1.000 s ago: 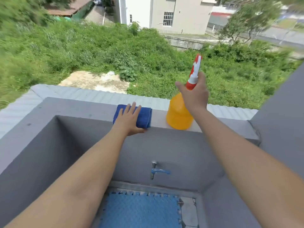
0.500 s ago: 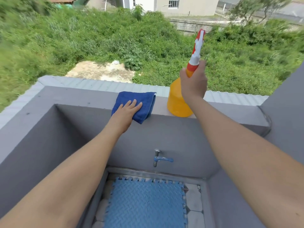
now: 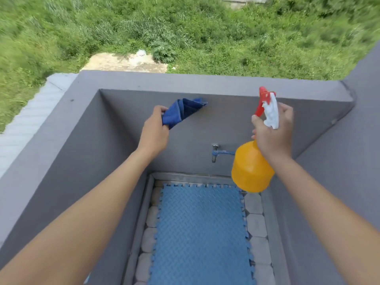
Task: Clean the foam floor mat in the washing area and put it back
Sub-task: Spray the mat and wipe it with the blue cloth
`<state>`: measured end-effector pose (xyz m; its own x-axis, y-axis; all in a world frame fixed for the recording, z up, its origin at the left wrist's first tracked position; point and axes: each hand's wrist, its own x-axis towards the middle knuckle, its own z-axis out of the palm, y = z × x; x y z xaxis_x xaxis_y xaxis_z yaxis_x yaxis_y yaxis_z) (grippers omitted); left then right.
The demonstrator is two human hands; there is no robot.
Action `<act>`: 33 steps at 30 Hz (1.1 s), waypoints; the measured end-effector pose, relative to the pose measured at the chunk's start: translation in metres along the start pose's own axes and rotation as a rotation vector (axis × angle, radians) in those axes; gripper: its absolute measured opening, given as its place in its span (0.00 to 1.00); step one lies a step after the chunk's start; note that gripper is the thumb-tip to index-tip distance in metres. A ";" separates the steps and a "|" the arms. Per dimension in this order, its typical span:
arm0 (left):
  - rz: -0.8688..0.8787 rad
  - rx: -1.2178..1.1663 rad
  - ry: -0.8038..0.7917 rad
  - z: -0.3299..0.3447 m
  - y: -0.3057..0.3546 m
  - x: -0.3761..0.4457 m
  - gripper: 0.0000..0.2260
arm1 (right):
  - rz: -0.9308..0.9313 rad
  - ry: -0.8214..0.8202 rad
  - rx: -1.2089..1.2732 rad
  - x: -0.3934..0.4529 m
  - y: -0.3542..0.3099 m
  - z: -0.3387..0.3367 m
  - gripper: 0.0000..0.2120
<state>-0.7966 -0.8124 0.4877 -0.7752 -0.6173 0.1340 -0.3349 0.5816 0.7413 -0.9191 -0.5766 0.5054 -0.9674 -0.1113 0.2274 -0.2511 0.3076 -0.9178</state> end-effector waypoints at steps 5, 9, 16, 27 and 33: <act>-0.120 -0.034 -0.053 0.022 -0.083 -0.063 0.10 | 0.257 -0.298 -0.026 -0.101 0.089 0.008 0.09; -0.252 0.029 -0.086 0.080 -0.177 -0.114 0.13 | 0.423 -0.432 -0.122 -0.180 0.198 0.033 0.14; -0.415 -0.006 0.005 0.217 -0.360 -0.206 0.16 | 0.464 -0.446 -0.244 -0.285 0.403 0.103 0.16; -0.025 0.208 -0.274 0.406 -0.593 -0.301 0.31 | 0.092 -0.566 -0.480 -0.296 0.586 0.225 0.14; 0.220 0.600 -0.456 0.447 -0.626 -0.349 0.31 | 0.053 -0.630 -0.545 -0.293 0.603 0.244 0.16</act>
<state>-0.5554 -0.7239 -0.3172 -0.9571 -0.2520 -0.1434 -0.2798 0.9322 0.2297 -0.7794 -0.5889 -0.1935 -0.8200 -0.5416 -0.1850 -0.3424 0.7233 -0.5996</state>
